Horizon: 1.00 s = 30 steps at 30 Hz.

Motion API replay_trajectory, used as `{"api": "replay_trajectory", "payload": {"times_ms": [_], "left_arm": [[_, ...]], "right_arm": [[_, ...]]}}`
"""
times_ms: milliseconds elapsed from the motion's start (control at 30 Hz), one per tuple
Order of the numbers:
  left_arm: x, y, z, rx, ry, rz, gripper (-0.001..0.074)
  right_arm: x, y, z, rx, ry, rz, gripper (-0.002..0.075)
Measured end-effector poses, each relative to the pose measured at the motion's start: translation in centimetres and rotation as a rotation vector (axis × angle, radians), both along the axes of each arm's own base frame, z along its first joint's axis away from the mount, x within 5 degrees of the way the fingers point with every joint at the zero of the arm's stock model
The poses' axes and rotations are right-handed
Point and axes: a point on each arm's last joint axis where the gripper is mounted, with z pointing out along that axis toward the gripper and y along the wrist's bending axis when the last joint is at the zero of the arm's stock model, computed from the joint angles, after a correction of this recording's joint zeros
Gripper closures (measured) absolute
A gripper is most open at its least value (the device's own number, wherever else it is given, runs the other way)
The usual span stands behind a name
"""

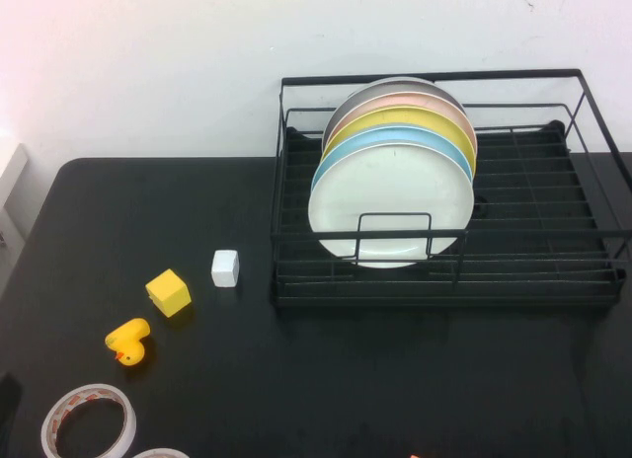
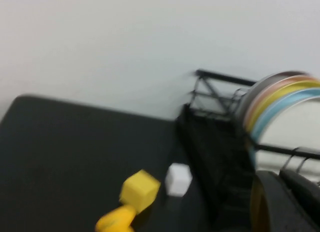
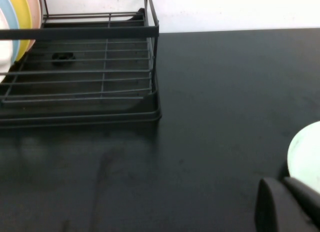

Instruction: Place plate on rack

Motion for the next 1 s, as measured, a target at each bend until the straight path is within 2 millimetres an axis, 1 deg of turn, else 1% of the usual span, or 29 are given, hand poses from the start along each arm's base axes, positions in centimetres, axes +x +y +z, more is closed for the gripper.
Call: {"api": "replay_trajectory", "payload": {"times_ms": [133,233,367,500,633,767,1000], "left_arm": [[-0.8,0.6,-1.9,-0.011,0.052,0.068,0.0736],[-1.3,0.9,-2.8,0.02,0.062,0.11,0.0736],[-1.9,1.1,-3.0,0.056,0.057,0.122,0.0736],[-2.1,1.1,-3.8,0.074,0.134,0.124,0.0736],[-2.3,1.2,-4.4,0.137,0.2,0.117,0.0736],[-2.3,1.2,-4.7,0.156,0.228,0.113,0.0736],[-2.4,1.2,-4.7,0.159,0.23,0.112,0.0736]], "right_arm": [[0.0,0.0,0.0,0.0,0.0,0.0,0.0727],[0.0,0.0,0.0,0.0,0.0,0.0,0.0727],[0.0,0.0,0.0,0.0,0.0,0.0,0.0727],[0.0,0.0,0.0,0.0,0.0,0.0,0.0727],[0.0,0.0,0.0,0.0,0.0,0.0,0.0727],[0.0,0.0,0.0,0.0,0.002,0.0,0.0728],[0.0,0.0,0.0,0.0,0.002,0.0,0.0728]]}}
